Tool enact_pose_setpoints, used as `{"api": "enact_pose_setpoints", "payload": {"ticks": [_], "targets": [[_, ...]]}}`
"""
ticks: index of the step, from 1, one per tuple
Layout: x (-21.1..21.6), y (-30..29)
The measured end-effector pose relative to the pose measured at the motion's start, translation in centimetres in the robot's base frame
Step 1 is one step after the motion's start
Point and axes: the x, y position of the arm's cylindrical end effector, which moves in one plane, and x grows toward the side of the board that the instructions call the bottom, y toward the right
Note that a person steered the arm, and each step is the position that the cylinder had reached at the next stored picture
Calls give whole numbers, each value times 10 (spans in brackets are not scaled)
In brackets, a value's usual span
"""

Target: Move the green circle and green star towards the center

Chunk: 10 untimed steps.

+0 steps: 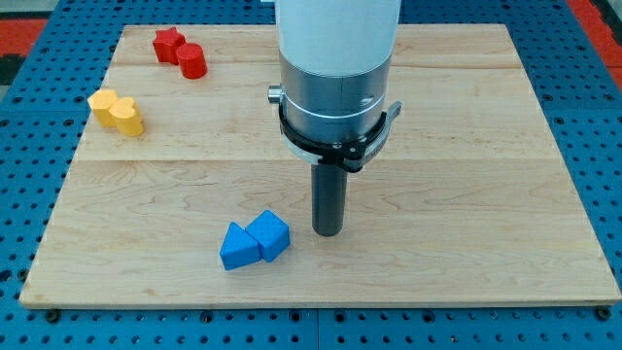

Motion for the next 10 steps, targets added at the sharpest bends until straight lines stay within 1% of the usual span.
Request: {"api": "enact_pose_setpoints", "payload": {"ticks": [2, 5, 6, 7, 8, 9, 10], "targets": [[0, 2], [-11, -5], [-31, -1], [-102, 11], [-165, -1], [-197, -85], [-251, -94]]}}
